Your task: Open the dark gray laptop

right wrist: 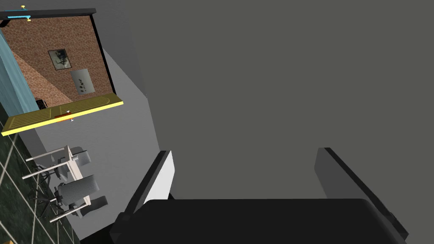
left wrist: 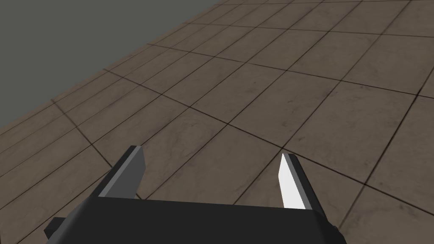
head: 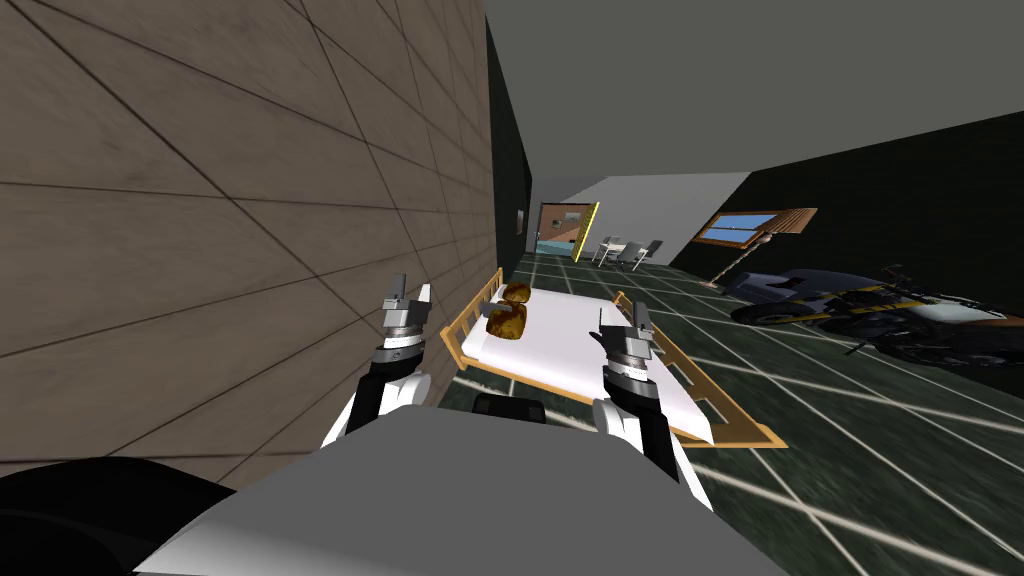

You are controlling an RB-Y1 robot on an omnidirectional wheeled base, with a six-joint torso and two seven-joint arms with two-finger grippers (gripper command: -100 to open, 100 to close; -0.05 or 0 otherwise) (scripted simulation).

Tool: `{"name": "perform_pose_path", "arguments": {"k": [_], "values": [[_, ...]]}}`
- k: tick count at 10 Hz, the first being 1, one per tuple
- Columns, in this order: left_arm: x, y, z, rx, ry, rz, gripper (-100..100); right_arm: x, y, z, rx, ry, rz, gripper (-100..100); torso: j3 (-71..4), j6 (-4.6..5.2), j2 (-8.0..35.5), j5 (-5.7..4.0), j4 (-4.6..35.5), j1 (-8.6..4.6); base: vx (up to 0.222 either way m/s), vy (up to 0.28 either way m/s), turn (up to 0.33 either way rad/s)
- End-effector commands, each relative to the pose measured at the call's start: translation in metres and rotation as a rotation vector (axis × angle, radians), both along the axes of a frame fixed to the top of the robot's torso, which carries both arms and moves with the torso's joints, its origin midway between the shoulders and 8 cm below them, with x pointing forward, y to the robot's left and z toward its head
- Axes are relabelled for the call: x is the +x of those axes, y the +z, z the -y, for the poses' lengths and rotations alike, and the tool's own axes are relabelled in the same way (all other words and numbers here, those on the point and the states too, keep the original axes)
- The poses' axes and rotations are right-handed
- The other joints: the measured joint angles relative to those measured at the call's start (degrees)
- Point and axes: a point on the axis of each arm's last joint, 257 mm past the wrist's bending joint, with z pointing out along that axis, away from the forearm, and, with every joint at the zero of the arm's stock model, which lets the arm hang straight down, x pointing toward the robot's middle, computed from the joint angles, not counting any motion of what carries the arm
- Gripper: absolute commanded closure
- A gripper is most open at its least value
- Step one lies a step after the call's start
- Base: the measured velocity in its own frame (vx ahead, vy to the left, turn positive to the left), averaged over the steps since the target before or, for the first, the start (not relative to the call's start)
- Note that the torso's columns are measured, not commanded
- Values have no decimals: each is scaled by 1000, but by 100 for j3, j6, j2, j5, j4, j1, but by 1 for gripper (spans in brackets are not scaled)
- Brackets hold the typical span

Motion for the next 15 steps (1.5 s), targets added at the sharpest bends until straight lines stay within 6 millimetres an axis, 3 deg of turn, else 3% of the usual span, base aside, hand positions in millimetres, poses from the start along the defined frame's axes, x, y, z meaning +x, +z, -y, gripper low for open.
{"name": "perform_pose_path", "arguments": {"k": [1, 9, 10, 12, 15], "values": [[0, 0, 0, 0, 0, 0, 0, 0, 0, 0, 0, 0, 0, 0, -467, 0, 232, 0, 235, 0, 0, 0, 0], [0, 0, 0, 0, 0, 0, 0, 0, 0, 0, 0, 0, 0, 0, -7073, 0, 3539, 0, 3537, 0, 0, 0, 0], [6, -5, 3, 25, -15, -10, -100, 0, 0, 0, 0, 0, 0, 0, -7919, 0, 3962, 0, 3960, 0, 10, 4, -28], [14, -12, 4, 45, -26, -21, -100, 0, 0, 0, 0, 0, 0, 0, -8427, 0, 4206, 2, 4204, 5, 8, 13, -33], [30, -26, 3, 70, -36, -39, -100, 0, 0, 0, 0, 0, 0, 0, -8457, 0, 4228, 0, 4228, 0, 11, 17, -36]]}}
